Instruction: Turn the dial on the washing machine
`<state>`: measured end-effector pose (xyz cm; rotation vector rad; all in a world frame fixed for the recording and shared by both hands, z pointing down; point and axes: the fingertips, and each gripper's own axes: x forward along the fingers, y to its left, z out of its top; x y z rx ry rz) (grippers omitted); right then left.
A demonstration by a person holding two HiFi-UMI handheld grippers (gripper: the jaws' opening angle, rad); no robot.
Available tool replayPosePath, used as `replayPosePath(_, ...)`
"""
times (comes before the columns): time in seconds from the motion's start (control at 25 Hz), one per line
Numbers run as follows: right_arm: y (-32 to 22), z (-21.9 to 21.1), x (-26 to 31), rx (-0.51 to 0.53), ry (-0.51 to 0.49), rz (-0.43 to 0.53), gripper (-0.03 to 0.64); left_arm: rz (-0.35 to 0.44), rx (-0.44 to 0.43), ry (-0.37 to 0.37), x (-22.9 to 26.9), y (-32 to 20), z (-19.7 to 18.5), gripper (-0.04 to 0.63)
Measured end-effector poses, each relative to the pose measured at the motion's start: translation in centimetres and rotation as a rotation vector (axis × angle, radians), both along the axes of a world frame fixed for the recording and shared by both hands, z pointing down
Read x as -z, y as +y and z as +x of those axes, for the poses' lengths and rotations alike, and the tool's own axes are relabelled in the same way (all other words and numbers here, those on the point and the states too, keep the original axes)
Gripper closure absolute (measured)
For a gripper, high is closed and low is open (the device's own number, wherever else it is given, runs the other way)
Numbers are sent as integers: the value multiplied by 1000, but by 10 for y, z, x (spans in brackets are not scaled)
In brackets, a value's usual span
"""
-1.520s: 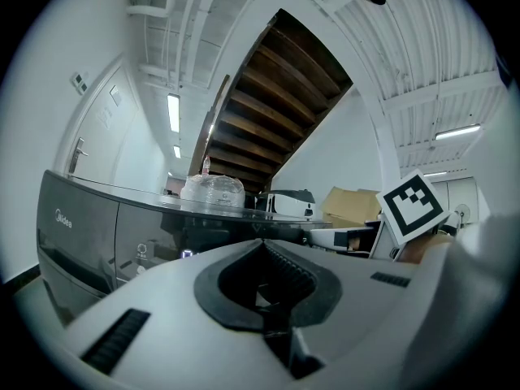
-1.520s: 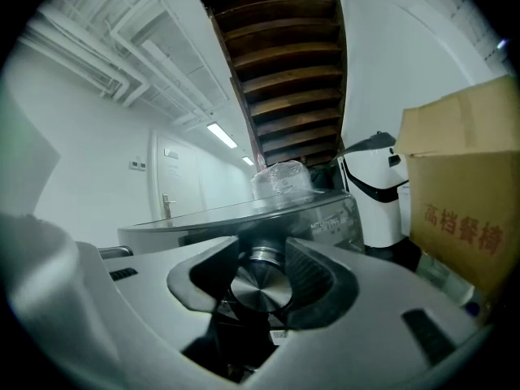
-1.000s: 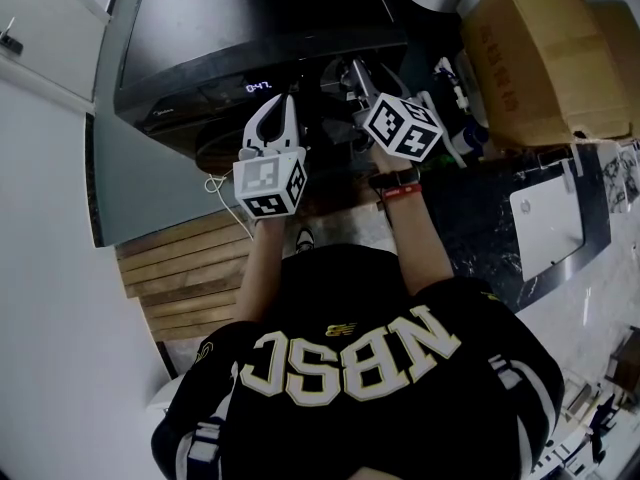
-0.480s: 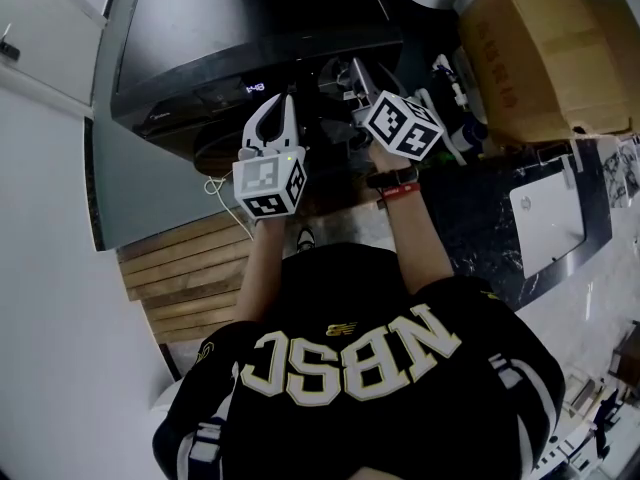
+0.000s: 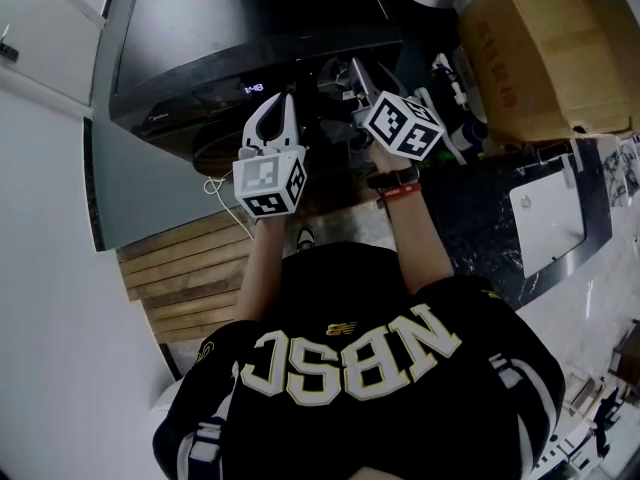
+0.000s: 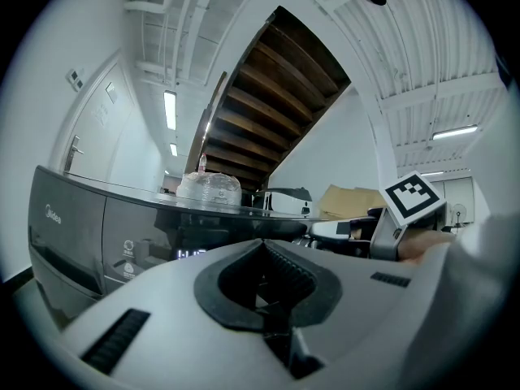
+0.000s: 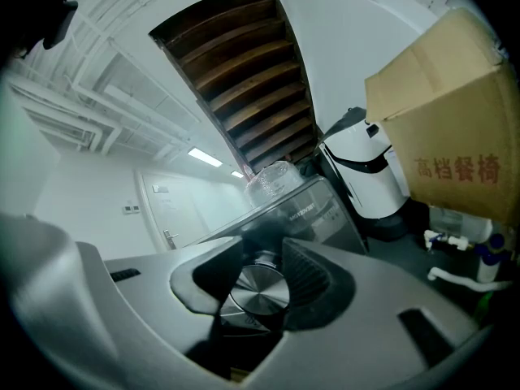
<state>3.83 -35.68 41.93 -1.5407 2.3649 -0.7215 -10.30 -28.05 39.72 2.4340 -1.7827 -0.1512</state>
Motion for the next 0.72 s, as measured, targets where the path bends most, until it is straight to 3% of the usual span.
replayPosePath(0.72, -1, 5, 3, -17, 26, 5, 460, 0, 4, -1, 0, -4, -2, 581)
